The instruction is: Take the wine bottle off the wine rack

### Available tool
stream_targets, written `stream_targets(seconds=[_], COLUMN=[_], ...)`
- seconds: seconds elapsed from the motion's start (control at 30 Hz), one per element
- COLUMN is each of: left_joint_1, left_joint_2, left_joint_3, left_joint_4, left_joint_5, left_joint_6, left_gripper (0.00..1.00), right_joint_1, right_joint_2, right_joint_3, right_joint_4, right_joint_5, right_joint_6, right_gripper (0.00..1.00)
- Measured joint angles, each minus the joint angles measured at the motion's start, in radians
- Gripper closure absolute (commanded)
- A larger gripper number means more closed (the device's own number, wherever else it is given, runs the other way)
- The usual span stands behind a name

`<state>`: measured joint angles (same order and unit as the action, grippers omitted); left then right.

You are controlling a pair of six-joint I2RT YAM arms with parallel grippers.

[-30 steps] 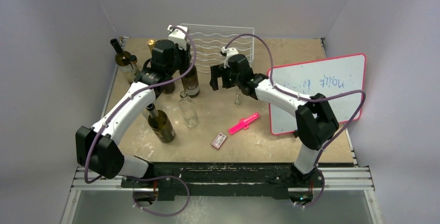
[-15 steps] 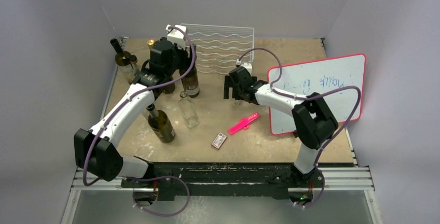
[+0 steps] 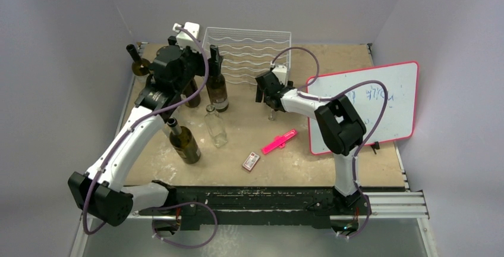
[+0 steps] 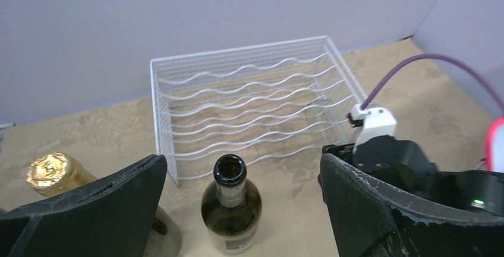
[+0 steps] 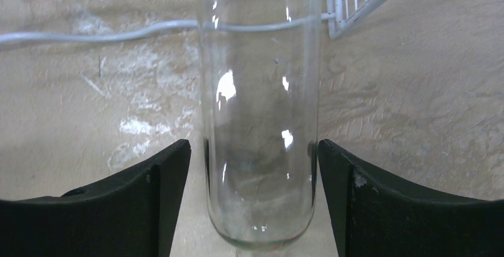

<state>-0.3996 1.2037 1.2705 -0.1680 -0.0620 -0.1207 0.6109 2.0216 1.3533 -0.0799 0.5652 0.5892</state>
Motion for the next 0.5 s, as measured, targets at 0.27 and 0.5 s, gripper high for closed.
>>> stream_targets(seconds=[0.27,0.5], left_joint_1=[0.0,-0.077], left_joint_2=[-0.119,-0.121], left_joint_3=[-0.007,-0.042], left_joint_4=[0.031,0.025], left_joint_5=[0.123,0.163], left_joint_6=[-0.01,0.096], left_gripper=[0.0,0.0], right_joint_1=[-0.006,0.026], right_joint_2=[0.022,-0.081], right_joint_3=[0.003,-0.07], right_joint_4=[0.036,-0.016], right_joint_5=[0.02,-0.053], right_joint_6=[-0.015,-0.023], right_gripper=[0.68,0.96])
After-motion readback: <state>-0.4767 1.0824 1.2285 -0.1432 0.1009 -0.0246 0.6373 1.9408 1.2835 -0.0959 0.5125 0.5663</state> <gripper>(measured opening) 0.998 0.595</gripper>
